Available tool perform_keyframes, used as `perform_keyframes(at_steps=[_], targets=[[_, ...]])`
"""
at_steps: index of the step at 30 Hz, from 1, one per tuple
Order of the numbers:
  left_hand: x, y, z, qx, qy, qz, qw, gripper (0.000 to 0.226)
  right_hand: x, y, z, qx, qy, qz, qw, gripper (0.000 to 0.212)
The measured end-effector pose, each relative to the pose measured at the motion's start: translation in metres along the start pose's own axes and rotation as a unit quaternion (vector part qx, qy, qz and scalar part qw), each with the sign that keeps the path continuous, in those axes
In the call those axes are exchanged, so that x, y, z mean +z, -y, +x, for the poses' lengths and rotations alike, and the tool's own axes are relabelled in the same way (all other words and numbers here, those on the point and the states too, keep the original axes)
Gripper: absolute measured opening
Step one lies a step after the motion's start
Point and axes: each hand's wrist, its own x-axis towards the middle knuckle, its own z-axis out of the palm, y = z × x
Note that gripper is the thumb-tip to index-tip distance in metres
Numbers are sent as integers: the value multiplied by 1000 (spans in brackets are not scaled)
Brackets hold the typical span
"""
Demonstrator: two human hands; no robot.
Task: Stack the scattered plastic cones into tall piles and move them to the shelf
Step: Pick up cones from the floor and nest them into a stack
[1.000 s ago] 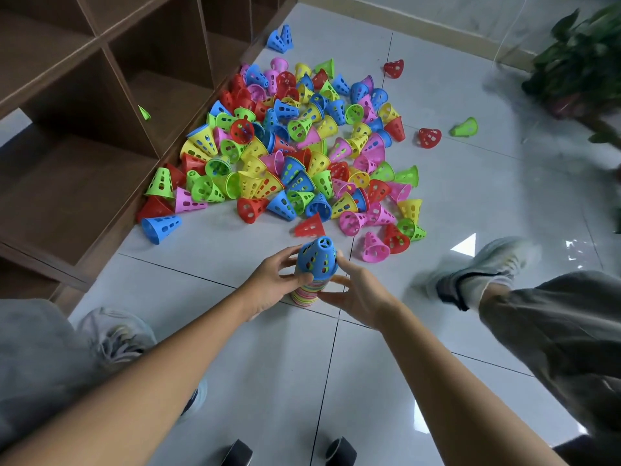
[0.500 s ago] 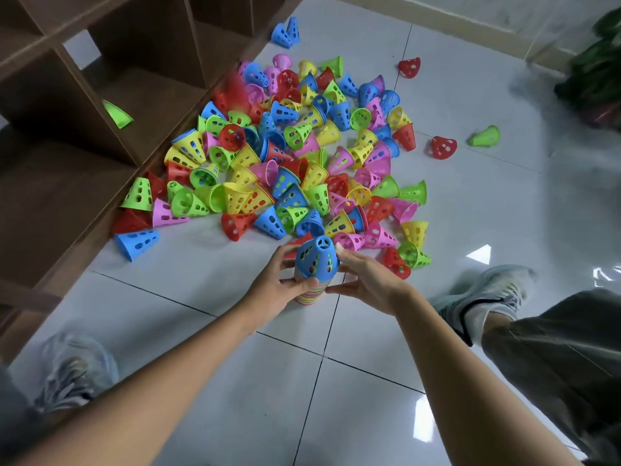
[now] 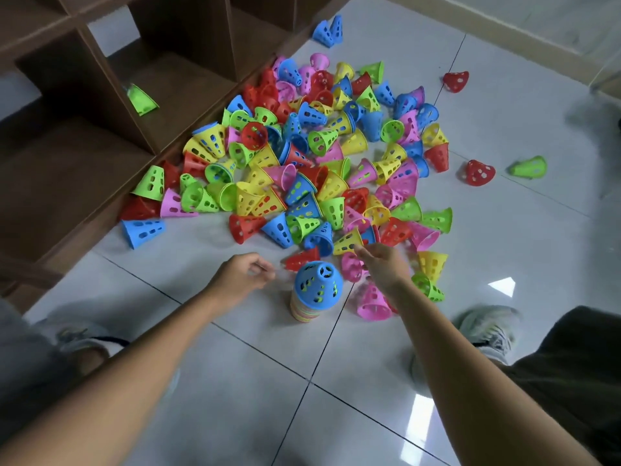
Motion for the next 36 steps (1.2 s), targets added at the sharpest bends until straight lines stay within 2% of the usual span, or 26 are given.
perform_keyframes(at_steps=[3, 7, 11, 16, 22, 26, 32, 36], targets=[[1, -6, 18, 11, -69, 79, 994, 13, 3, -8, 23, -9, -59, -76, 995, 36], [14, -32, 41, 28, -120, 125, 984, 1, 5, -13, 41, -18, -69, -149, 986, 45], [32, -47, 66, 33, -84, 93, 992, 9, 2, -12, 57, -15, -69, -166, 984, 49], [53, -50, 86, 28, -38, 115, 992, 24, -8, -12, 75, -30, -78, -178, 980, 38], [70, -49, 97, -24, 47, 103, 993, 46, -11, -14, 92, -11, -31, -138, 990, 48], [81, -46, 103, -48, 80, 83, 992, 52, -5, -19, 102, -4, 5, -126, 992, 43], [91, -48, 102, -71, 58, 27, 995, 49, -2, -21, 106, -6, 12, -159, 987, 41], [86, -54, 99, -64, -18, -30, 997, 30, -2, -22, 106, -19, -6, -153, 988, 32]])
